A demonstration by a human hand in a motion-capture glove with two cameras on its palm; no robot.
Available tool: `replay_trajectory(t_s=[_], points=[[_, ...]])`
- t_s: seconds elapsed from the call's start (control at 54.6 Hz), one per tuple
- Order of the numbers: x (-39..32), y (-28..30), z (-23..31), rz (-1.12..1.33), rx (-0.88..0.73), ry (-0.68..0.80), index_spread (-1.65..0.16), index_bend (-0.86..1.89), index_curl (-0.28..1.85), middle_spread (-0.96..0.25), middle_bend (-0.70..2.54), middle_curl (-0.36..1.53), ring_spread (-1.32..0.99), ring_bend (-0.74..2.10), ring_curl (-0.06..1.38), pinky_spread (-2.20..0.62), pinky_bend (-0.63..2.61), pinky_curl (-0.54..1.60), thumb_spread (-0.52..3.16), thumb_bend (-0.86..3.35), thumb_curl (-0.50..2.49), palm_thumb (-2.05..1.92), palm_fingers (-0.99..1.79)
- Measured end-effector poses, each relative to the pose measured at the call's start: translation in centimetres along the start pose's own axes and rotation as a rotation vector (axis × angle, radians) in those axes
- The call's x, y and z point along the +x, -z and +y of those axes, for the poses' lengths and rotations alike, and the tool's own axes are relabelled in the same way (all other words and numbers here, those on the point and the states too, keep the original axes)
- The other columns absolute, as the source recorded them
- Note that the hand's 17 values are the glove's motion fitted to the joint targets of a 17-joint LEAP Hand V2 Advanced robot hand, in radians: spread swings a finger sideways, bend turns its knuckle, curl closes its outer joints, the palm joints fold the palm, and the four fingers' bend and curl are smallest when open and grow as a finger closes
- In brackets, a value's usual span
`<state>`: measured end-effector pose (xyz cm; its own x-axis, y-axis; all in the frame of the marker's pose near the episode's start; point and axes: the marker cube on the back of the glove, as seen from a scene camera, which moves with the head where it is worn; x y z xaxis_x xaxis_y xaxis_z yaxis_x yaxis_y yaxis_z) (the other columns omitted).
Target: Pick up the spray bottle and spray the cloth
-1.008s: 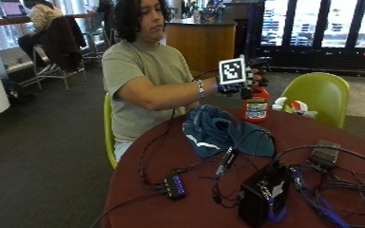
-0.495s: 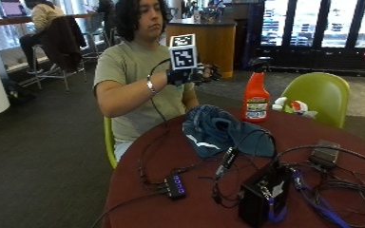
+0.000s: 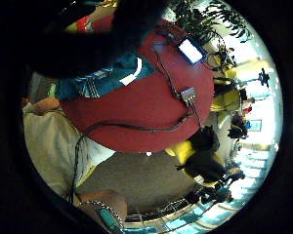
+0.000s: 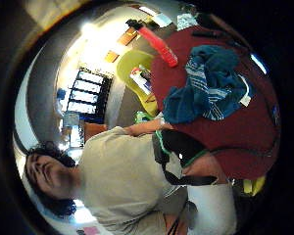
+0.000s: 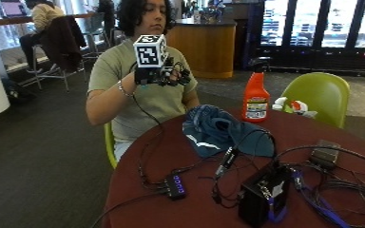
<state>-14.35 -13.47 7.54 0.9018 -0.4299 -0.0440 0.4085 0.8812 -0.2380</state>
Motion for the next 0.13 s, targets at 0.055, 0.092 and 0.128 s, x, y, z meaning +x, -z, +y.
replay_trajectory(t_s=[0.055, 0.092, 0.128], points=[[-0.02, 0.01, 0.28, 0.007, 0.001, -0.007, -0.39, 0.14, 0.27, 0.01, 0.21, 0.36, -0.06, 0.29, 0.33, 0.22, 0.19, 0.31, 1.03, -0.03, 0.39, 0.53, 0.36], [-0.15, -0.06, 0.43, 0.006, 0.002, -0.006, -0.39, 0.14, 0.27, 0.01, 0.21, 0.36, -0.06, 0.29, 0.33, 0.22, 0.19, 0.31, 1.03, -0.03, 0.39, 0.53, 0.36], [-0.27, -0.12, 0.52, 0.003, 0.002, -0.004, -0.39, 0.14, 0.27, 0.01, 0.21, 0.36, -0.06, 0.29, 0.33, 0.22, 0.19, 0.32, 1.03, -0.03, 0.39, 0.53, 0.36]])
